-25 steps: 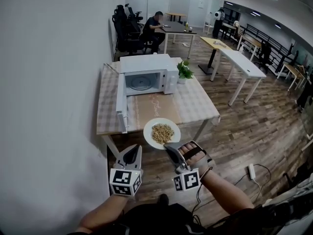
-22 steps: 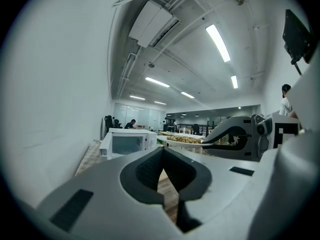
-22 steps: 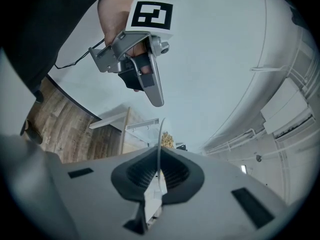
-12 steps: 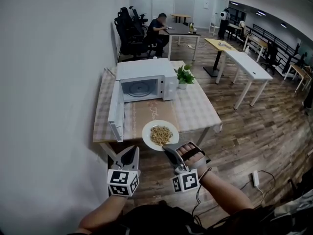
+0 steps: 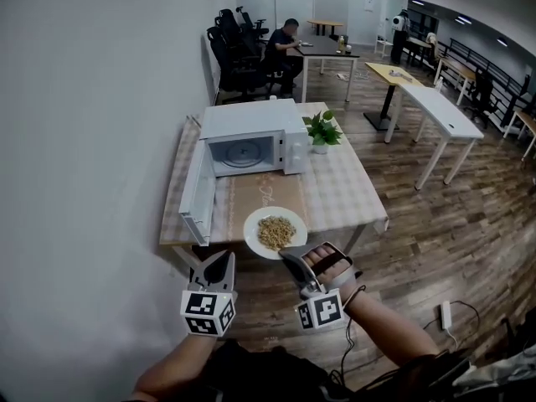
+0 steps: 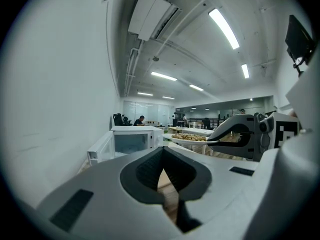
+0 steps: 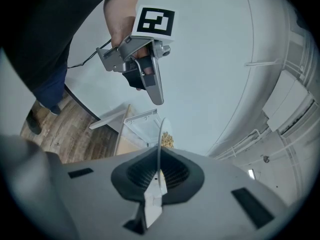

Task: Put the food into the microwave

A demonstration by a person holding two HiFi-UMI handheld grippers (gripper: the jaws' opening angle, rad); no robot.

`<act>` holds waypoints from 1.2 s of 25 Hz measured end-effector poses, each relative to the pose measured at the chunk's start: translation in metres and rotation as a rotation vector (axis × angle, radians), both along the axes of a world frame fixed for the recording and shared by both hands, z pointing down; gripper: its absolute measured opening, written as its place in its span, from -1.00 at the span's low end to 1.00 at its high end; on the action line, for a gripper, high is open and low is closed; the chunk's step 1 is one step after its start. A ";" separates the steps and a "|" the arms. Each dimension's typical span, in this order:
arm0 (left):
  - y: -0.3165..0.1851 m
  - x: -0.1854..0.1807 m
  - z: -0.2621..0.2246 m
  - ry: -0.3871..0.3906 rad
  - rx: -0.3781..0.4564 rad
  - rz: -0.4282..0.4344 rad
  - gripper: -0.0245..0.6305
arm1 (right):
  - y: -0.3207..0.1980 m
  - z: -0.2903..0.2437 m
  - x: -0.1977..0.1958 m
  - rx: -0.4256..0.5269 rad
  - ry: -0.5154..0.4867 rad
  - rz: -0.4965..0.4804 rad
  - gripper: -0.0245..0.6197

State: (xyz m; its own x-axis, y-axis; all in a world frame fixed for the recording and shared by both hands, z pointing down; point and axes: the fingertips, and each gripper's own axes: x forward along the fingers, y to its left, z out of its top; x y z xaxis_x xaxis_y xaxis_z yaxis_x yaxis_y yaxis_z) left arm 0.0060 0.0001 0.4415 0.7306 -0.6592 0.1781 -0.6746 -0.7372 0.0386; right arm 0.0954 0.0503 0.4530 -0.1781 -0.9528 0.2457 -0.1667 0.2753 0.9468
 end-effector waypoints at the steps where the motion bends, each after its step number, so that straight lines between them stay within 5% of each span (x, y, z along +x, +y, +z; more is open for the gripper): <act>1: -0.002 0.001 0.001 -0.002 -0.003 -0.003 -0.90 | -0.003 0.000 0.001 0.001 -0.003 -0.003 -0.87; 30: -0.159 0.022 0.004 0.041 -0.019 0.038 -0.90 | -0.177 0.007 0.006 -0.050 0.028 0.021 -0.87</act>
State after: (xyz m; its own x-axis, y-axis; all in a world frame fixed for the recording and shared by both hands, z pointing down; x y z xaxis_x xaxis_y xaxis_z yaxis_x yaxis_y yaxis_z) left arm 0.0278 -0.1587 0.4453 0.7620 -0.6277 0.1592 -0.6437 -0.7611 0.0799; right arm 0.1011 -0.1262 0.4603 -0.1510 -0.9426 0.2978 -0.1467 0.3193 0.9362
